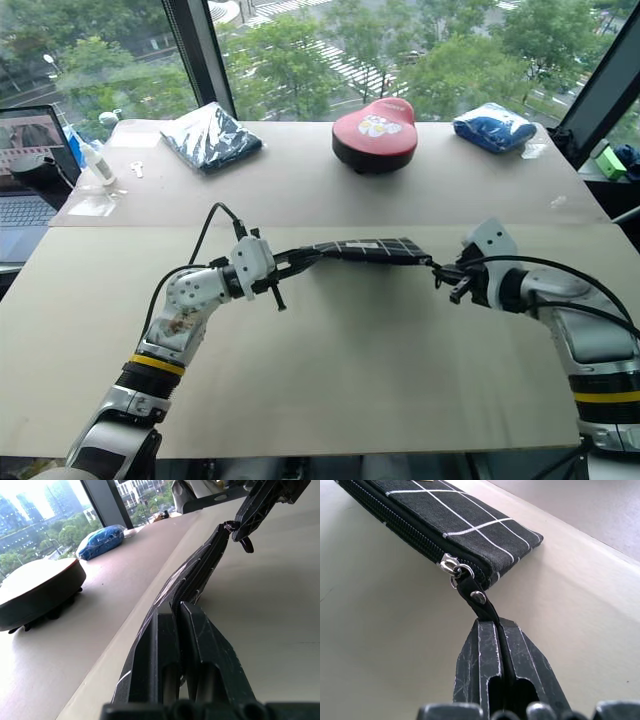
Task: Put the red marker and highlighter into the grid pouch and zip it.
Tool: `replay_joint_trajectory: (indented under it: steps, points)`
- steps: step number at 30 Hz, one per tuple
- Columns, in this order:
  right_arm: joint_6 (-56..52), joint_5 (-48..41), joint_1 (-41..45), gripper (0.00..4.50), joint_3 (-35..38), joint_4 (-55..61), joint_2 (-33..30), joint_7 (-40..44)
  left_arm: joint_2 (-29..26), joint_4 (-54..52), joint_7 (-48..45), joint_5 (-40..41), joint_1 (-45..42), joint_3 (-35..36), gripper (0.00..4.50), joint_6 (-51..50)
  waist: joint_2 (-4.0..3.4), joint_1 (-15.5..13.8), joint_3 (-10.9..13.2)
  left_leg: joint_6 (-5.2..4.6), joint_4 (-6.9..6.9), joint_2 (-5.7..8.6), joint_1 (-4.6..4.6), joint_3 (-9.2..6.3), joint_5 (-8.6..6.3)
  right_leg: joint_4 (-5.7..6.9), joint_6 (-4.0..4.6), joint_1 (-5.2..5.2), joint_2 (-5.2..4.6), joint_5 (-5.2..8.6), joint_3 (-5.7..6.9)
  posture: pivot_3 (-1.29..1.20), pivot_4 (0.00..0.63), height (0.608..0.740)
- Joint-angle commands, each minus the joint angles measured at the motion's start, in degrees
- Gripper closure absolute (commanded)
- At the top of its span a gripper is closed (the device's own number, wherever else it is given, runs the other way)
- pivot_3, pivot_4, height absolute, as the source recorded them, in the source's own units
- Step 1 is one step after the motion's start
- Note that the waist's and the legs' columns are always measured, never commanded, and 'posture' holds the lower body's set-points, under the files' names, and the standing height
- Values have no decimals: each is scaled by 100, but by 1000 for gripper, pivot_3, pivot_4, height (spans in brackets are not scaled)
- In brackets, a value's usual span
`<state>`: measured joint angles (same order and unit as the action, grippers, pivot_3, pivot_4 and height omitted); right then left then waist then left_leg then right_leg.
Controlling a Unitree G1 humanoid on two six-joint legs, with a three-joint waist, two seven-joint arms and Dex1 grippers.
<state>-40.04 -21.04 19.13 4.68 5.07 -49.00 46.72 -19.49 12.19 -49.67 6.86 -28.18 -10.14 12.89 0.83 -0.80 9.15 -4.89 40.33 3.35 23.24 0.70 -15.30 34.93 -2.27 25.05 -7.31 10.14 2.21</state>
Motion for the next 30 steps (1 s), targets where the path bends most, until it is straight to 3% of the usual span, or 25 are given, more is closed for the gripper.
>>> replay_joint_trajectory:
  steps: [1,7,15,18,21,22,24,28,30]
  points:
    - [-11,-168,115,3689,268,175,129,-78,32,-39,-6,102,-128,90,4500,152,0,-1,0,0,0,1,1,0,0,0,0,0,-1,0,-1,0,150,740]
    - [-422,-624,-257,1654,566,535,35,154,69,-66,-114,187,-140,79,4500,173,0,-26,0,0,0,0,2,-2,0,0,0,0,-2,0,1,0,150,740]
    - [-363,-994,-1467,1654,2148,863,-872,985,67,-41,-449,367,-160,67,4500,199,-1,-142,0,-9,7,-1,4,-2,-6,-2,0,-2,-4,0,2,0,150,740]
    - [-470,-1424,-1958,1654,3077,1410,-850,1310,49,287,-716,310,-166,-51,4500,369,-1,-159,0,-10,6,-3,1,-1,-6,-3,0,-4,-4,0,2,0,150,740]
    - [-395,-1415,-2188,1654,3216,1631,-802,1245,111,640,-815,263,-220,-76,4500,455,-1,-144,0,-12,7,-8,-5,0,-7,-2,0,-11,-1,0,2,0,150,740]
    - [-399,-1398,-2214,1582,3204,1646,-770,1168,147,735,-879,282,-235,-91,3735,433,0,-140,0,-12,7,-10,-9,0,-8,-4,0,-16,0,0,1,0,150,740]
    - [-381,-1363,-2227,1582,3119,1681,-682,1014,199,809,-1092,360,-236,-173,3234,328,2,-142,0,-14,9,-10,-14,0,-8,-5,0,-24,0,0,2,0,150,740]
    - [-452,-1423,-2191,1582,2872,1901,-488,738,219,409,-1419,599,-129,-270,1781,-140,2,-148,1,-14,9,-9,-11,-1,-9,-6,-1,-21,-1,0,2,0,150,740]
    - [-465,-1462,-2162,1582,2815,1911,-456,697,86,-39,-1608,1134,-59,-109,1098,-981,2,-148,1,-14,10,-10,-7,-1,-8,-5,-1,-17,-2,0,1,0,150,740]
